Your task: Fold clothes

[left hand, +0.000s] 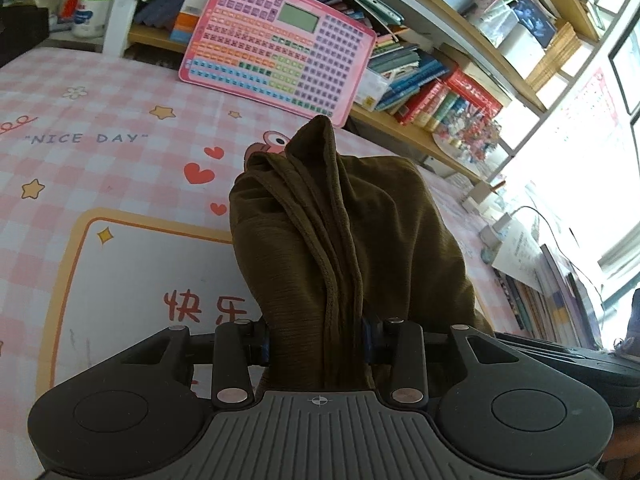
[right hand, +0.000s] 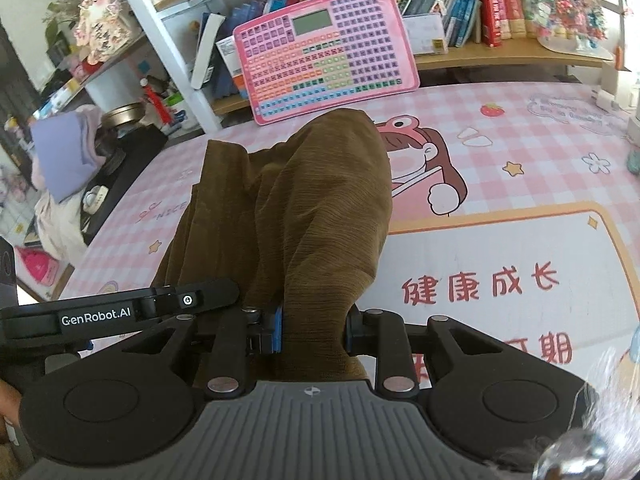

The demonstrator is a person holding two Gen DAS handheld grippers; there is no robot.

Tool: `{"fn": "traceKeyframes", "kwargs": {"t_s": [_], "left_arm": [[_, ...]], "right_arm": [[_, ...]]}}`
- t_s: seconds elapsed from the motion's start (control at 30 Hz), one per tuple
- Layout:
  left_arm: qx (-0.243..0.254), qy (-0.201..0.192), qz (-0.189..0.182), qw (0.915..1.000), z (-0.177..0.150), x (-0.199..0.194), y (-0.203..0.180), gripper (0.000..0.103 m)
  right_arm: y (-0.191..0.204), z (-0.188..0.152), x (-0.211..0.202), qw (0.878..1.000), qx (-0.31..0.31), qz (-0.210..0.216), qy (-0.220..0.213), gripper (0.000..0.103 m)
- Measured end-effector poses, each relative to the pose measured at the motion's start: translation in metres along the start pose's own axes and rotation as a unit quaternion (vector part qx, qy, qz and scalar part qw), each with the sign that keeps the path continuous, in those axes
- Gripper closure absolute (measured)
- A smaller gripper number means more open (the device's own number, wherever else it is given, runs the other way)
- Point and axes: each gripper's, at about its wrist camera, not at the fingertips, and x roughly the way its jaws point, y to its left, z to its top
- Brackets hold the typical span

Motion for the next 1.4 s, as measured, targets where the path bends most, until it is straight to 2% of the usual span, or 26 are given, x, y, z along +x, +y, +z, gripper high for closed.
{"fn": "traceKeyframes", "kwargs": {"t_s": [0.43,0.73,1.0,1.4], "left_arm": [[-0.003,-0.015,0.048,0.9987,-0.01,0.02,-0.056,0.066],[-0.001,-0.022,0.068,0.9975,-0.019,0.03,-0.082,0.066],[0.009,-0.024,0.073,0.997,-0.02,0.033,-0.099,0.066],[0.018,-0.024,0.059,0.9978,-0.011,0.037,-0.104,0.066]], "right_arm": [[-0.056,0.015,-0.015,0.999,-0.015,0.049,0.004,0.079],[-0.082,0.016,-0.023,0.997,-0.017,0.069,0.006,0.079],[-0.094,0.016,-0.032,0.997,-0.012,0.076,-0.002,0.078],[-0.097,0.02,-0.036,0.998,0.0,0.067,-0.017,0.078]]}}
